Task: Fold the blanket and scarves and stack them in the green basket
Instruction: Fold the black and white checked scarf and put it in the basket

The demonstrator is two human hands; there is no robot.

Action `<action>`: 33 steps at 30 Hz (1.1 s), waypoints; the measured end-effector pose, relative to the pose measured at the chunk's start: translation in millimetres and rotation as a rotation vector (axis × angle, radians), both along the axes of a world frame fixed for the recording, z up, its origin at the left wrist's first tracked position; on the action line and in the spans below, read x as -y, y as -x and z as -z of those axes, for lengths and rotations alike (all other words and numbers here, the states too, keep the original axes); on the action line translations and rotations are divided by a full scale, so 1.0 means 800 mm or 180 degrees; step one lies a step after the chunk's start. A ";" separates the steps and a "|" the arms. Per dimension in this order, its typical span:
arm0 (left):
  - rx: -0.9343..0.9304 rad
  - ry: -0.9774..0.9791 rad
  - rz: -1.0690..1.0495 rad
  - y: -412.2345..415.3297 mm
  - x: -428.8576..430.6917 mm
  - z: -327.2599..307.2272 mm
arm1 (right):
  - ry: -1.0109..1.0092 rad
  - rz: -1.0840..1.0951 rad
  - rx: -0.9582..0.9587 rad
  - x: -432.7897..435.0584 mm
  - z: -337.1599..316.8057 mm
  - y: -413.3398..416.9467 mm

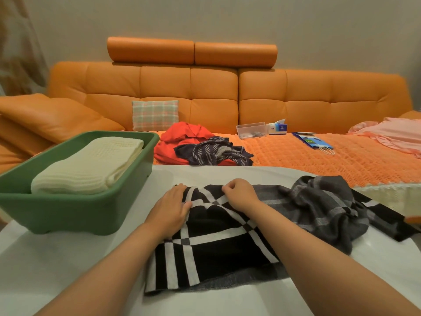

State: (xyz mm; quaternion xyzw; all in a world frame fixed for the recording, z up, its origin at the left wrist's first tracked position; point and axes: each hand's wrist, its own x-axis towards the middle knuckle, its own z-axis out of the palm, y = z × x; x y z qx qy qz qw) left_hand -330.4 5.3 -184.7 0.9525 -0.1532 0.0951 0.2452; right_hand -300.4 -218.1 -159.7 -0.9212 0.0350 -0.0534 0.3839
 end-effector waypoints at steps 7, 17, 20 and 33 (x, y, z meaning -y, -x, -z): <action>-0.0535 -0.1017 0.0109 -0.003 -0.007 0.001 | 0.0422 0.1110 0.0685 0.066 -0.032 0.019; -0.0319 -0.1076 0.0068 -0.023 0.012 -0.011 | 0.0880 0.0664 -0.0377 0.095 -0.009 0.026; -0.0711 -0.1378 0.0104 -0.020 0.019 -0.001 | 0.0899 0.0325 -0.0425 0.086 -0.003 0.023; 0.0149 -0.0908 -0.0064 -0.062 0.028 -0.001 | 0.1553 0.0313 -0.0043 0.077 0.000 0.004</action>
